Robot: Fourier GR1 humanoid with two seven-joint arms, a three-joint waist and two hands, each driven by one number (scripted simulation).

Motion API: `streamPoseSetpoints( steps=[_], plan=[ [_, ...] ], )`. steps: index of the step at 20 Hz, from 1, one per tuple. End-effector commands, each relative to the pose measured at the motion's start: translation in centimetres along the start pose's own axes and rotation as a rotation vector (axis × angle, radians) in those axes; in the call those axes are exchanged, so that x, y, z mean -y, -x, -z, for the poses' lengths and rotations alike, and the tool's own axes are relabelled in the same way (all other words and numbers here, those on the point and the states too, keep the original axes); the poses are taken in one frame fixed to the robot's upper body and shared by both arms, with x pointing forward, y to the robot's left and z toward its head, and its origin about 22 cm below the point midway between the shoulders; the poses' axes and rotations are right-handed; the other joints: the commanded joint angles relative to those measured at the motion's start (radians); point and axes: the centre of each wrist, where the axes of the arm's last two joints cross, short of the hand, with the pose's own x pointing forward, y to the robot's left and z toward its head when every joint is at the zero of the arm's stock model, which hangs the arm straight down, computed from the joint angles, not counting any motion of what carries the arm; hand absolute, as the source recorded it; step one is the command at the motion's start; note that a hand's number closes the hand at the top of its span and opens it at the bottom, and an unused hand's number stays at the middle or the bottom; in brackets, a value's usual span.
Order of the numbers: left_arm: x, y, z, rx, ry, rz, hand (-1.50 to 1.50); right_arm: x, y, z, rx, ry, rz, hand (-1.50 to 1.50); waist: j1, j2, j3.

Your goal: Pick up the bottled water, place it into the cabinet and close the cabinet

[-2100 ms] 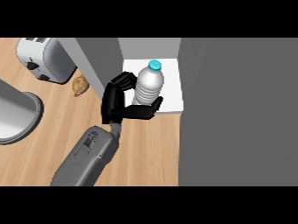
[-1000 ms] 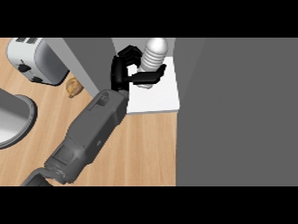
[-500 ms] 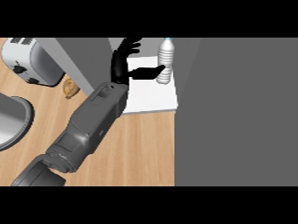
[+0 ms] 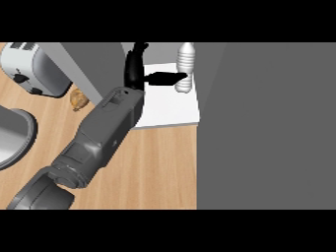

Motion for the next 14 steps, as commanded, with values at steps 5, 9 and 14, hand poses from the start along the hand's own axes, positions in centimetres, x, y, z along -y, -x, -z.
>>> streamPoseSetpoints(
  steps=[5,9,14],
  plan=[
    [0.6,-1.4,0.4,0.159,0.036,-0.132,-1.50,-2.4,-1.8,0.8,0.021,-0.030,-0.023,-1.50,0.002,-0.002,-0.001],
    [0.7,-1.5,0.2,0.169,0.060,-0.165,-1.50,-1.9,-1.5,2.0,0.036,-0.021,-0.024,-1.50,0.009,-0.009,0.001],
    [1.1,-1.8,-0.2,0.173,0.078,-0.227,-1.50,-2.2,-2.3,2.1,0.013,-0.028,-0.034,-1.50,0.027,-0.019,0.001]
  ],
)
